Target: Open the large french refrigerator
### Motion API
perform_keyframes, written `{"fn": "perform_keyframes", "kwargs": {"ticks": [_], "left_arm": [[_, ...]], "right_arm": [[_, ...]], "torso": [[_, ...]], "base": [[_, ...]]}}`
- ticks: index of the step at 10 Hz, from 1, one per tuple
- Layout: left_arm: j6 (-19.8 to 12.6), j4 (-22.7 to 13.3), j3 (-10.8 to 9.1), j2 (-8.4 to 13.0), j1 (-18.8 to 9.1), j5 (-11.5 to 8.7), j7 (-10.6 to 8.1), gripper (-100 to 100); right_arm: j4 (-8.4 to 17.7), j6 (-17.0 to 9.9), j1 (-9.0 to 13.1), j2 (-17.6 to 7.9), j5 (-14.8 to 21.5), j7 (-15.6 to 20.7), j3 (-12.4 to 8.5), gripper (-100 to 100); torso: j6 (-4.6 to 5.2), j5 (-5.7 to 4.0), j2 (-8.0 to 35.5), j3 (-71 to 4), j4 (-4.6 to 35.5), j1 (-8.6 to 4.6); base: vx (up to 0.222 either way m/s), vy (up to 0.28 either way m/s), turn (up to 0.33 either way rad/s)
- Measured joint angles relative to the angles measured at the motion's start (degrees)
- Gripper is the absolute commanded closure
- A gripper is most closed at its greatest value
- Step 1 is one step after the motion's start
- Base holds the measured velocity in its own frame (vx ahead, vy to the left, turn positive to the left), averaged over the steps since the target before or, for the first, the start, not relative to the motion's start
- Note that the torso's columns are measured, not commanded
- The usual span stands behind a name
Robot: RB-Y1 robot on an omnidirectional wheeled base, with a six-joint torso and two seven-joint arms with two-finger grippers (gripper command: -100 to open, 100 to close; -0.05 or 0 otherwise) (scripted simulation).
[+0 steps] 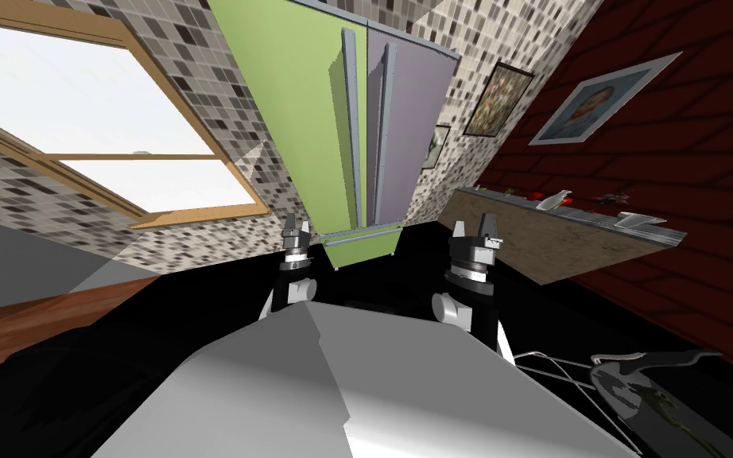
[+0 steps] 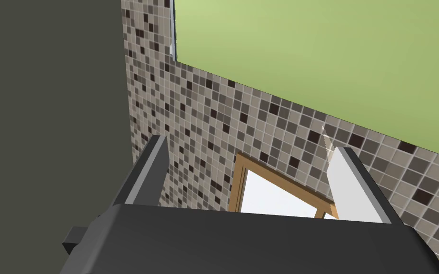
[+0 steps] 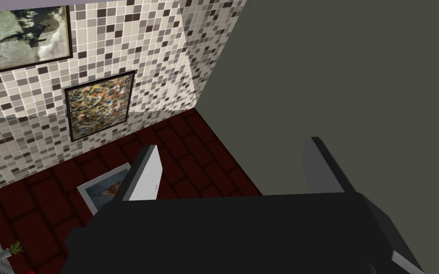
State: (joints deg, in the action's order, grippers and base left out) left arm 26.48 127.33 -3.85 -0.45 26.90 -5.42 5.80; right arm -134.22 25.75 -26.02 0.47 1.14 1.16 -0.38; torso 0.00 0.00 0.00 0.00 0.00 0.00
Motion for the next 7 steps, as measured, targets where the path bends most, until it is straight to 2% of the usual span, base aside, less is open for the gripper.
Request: {"fn": "perform_keyframes", "kwargs": {"ticks": [2, 7], "left_arm": [[0.00, 0.00, 0.00, 0.00, 0.00, 0.00, 0.00, 0], [0.01, 0.01, 0.00, 0.00, 0.00, 0.00, 0.00, 0]], "right_arm": [[0.00, 0.00, 0.00, 0.00, 0.00, 0.00, 0.00, 0], [-0.02, 0.00, 0.00, 0.00, 0.00, 0.00, 0.00, 0]], "torso": [[0.00, 0.00, 5.97, -12.00, 6.00, 0.00], [0.00, 0.00, 26.92, -53.81, 26.91, 0.00]], "base": [[0.000, 0.000, 0.000], [0.000, 0.000, 0.000]]}}
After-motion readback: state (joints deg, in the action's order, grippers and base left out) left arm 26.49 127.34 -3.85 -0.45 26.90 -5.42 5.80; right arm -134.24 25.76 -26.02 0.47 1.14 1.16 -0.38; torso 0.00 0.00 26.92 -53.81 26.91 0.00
